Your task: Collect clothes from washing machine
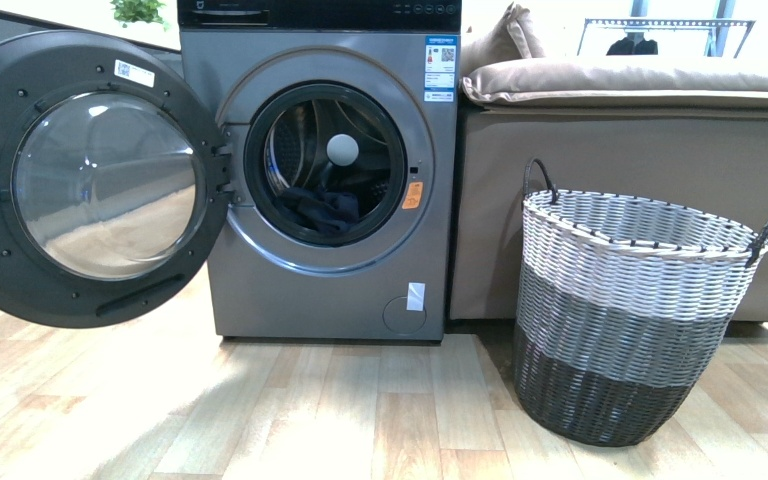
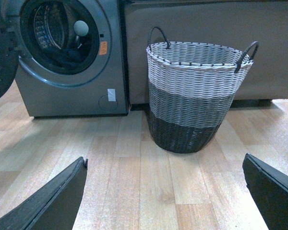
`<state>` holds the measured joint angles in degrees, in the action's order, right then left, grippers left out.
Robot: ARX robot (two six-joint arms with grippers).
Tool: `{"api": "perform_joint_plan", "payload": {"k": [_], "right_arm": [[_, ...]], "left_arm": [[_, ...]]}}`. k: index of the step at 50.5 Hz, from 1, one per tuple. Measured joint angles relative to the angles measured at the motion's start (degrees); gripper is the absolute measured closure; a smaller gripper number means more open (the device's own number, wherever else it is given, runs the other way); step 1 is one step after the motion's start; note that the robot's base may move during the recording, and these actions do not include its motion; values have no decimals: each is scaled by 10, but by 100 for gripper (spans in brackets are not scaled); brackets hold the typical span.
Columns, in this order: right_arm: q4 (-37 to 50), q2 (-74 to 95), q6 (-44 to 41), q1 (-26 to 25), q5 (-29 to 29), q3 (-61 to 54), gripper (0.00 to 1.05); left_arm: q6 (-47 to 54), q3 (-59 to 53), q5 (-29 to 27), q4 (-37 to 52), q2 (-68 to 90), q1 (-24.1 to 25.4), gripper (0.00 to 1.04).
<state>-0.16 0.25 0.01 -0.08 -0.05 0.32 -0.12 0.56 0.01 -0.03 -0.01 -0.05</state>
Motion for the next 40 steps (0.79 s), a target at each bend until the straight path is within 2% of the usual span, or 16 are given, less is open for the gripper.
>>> {"api": "perform_joint_plan", "payload": {"k": [40], "right_arm": [[0, 0, 0, 0, 0, 0, 7]], "left_arm": [[0, 0, 0, 0, 0, 0, 7]]}}
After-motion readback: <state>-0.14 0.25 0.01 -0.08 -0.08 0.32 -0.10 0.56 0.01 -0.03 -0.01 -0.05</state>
